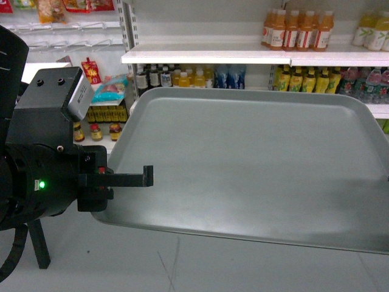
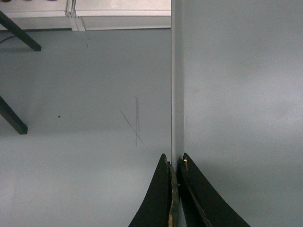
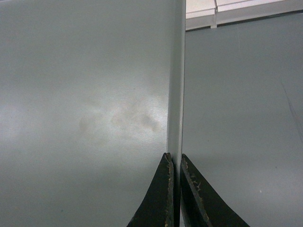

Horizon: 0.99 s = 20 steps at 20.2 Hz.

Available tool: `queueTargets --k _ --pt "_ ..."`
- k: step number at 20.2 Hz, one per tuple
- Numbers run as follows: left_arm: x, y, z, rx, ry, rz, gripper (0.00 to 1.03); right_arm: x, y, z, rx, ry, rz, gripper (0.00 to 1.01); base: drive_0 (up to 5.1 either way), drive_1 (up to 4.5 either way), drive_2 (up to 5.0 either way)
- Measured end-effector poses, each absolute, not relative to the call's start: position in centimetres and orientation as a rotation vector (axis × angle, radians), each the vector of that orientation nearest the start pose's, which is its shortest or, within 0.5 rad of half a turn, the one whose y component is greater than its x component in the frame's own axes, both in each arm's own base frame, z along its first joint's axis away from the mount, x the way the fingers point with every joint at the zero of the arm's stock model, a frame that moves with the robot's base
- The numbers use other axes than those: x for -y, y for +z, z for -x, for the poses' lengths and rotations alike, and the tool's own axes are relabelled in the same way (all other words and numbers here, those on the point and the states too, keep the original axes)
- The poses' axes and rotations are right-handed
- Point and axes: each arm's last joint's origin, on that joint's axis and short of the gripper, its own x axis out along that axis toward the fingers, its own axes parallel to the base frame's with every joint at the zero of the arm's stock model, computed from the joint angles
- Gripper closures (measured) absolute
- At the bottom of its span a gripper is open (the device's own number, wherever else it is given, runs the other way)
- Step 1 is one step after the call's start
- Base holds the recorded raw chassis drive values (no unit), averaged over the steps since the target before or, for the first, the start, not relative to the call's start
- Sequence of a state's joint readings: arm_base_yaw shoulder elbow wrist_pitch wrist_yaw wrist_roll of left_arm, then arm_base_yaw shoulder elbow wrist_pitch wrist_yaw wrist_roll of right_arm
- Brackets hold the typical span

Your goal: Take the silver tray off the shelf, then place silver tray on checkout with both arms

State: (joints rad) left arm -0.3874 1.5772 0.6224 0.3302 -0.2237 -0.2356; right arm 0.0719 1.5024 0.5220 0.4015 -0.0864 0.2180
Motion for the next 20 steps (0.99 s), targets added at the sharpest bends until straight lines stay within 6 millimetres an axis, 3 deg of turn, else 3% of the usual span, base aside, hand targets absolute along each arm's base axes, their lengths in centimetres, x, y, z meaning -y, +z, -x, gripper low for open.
queueTargets --k 5,8,20 --pt "10.36 14.61 -27.1 -0.609 -0.087 0.04 1.0 -2.17 14.42 -26.84 -0.591 0.09 -0.216 0.99 0.1 -4.13 4.3" --pt "10.38 14.6 -27.03 -0.609 -0.087 0.04 1.0 -2.15 14.39 -26.73 -0.593 0.089 -0.216 0.99 0.0 0.0 0.0" --pt "10.36 14.57 -27.02 -0.613 -0.087 0.039 1.0 -2.17 14.39 -26.73 -0.594 0.087 -0.215 0.99 -4.9 2.52 2.5"
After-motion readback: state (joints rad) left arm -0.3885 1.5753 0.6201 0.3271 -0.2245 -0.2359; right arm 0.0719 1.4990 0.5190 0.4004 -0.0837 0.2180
